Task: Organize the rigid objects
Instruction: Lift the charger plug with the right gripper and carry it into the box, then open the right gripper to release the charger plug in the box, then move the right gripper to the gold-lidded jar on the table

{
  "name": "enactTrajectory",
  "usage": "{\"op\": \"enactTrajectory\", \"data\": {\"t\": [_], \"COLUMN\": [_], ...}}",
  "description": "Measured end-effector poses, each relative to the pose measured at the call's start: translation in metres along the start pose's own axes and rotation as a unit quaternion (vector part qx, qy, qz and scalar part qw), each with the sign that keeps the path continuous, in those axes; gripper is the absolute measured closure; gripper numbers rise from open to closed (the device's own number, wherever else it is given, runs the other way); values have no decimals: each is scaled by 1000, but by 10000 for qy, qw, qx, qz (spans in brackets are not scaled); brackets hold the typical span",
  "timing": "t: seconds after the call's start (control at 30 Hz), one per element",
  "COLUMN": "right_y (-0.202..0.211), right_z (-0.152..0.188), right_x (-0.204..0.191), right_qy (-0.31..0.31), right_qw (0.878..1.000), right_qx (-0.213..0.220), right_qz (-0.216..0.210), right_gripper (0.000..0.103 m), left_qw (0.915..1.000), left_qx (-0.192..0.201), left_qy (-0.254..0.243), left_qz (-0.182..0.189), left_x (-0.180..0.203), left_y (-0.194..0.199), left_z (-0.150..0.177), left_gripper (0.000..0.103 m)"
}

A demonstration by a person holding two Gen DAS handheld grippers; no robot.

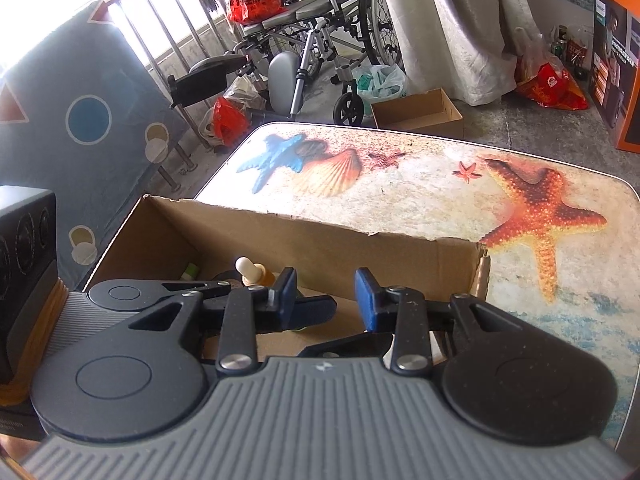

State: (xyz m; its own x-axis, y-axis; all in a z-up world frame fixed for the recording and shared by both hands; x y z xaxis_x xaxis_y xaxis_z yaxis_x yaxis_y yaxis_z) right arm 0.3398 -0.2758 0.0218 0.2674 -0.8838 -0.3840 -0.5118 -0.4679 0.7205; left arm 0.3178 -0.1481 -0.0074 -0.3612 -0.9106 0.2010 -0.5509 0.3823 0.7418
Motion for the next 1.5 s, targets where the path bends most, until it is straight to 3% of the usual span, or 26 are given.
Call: {"op": "enactTrajectory", "data": {"t": [0.3, 0.53, 0.7, 0.9, 1.03, 1.17, 1.37, 1.5], "right_y": [43, 104, 150, 187, 182, 153, 108, 88], "right_z": [7, 35, 75, 154, 207, 241, 257, 254], "right_x": [-11, -35, -56, -75, -86, -95, -104, -109], "right_qy": [-170, -309, -413, -721, -940, -1131, -1325, -1370], "right_qw": [9993, 9965, 9924, 9838, 9834, 9851, 9855, 9853], "right_qx": [318, 670, 952, 1304, 1203, 842, 339, 151], "right_qz": [-133, -382, -660, -1001, -983, -982, -1001, -1013], "right_gripper": [71, 71, 68, 62, 60, 59, 59, 59], "left_qw": [9997, 9972, 9929, 9859, 9837, 9835, 9878, 9862], "left_qx": [230, 477, 624, 625, 489, 452, 323, 364], "left_qy": [-116, -560, -954, -1418, -1643, -1746, -1502, -1566], "left_qz": [5, 95, 343, 637, 544, 97, -257, -401], "left_x": [8, 25, 37, 45, 41, 32, 15, 9], "left_y": [44, 105, 152, 198, 209, 203, 174, 159], "left_z": [8, 36, 74, 148, 194, 227, 251, 259], "left_gripper": [36, 20, 11, 5, 5, 5, 5, 5]}}
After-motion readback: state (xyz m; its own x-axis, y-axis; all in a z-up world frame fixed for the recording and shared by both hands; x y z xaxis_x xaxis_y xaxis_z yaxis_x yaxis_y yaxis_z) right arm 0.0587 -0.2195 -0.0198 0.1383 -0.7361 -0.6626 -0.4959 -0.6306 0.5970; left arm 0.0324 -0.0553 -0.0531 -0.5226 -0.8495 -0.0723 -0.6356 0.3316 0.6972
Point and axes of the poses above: each gripper's, at about its wrist camera, not at the fingertips, and y roughly against the way its jaws point, x to its right, z to its underside, the point moved 1 cm from there along -y, roughly the way its jaws point, and after that the axes turned 6 degrees about -y, right-handed, at the moved point
